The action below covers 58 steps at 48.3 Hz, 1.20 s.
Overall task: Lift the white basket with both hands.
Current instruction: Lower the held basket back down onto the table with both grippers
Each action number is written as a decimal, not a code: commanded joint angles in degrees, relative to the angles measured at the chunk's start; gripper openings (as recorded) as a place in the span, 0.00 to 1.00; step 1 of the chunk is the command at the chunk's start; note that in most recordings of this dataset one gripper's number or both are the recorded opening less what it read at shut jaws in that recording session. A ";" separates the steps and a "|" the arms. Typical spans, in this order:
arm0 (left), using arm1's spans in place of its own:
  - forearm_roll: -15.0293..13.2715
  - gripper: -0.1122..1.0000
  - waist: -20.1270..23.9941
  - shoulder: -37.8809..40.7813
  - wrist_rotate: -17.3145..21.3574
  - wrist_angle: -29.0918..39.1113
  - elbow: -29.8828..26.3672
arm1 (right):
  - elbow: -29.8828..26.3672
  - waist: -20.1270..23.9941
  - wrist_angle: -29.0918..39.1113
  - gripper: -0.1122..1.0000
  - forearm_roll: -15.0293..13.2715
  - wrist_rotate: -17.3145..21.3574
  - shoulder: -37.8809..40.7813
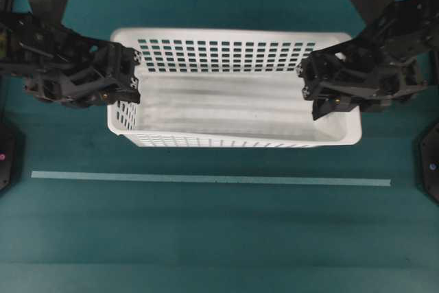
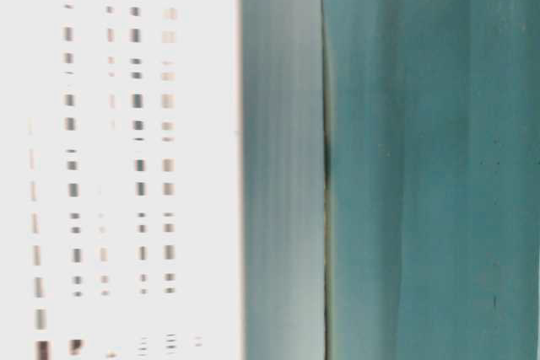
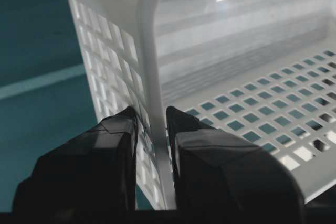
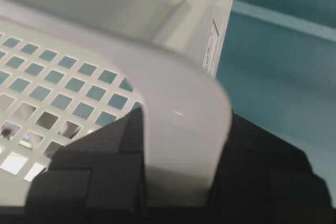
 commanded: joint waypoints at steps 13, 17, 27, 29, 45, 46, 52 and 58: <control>0.44 0.20 0.79 2.29 0.70 -4.04 5.63 | 6.33 0.26 -6.50 0.24 -0.62 -2.29 2.55; 0.44 0.20 0.88 3.16 0.79 -5.36 6.59 | 7.47 0.35 -8.35 0.24 -0.53 -1.58 3.78; 0.44 0.16 0.79 5.71 0.70 -8.61 8.88 | 8.35 0.97 -12.74 0.24 0.18 -1.41 7.29; 0.44 0.16 0.70 6.06 0.79 -8.61 9.23 | 8.26 1.05 -12.92 0.24 0.26 -1.41 7.91; 0.44 0.14 0.35 6.42 0.70 -9.23 13.45 | 10.28 3.34 -15.29 0.24 0.26 -0.70 12.13; 0.44 0.14 0.35 6.50 0.70 -9.32 13.62 | 10.55 3.52 -15.64 0.24 0.26 -0.62 12.39; 0.44 0.14 0.09 7.56 0.70 -10.72 14.94 | 12.48 3.78 -17.49 0.24 0.26 -0.09 12.92; 0.53 0.14 0.09 9.14 0.62 -13.62 16.52 | 13.89 3.60 -18.90 0.24 0.26 -0.18 12.92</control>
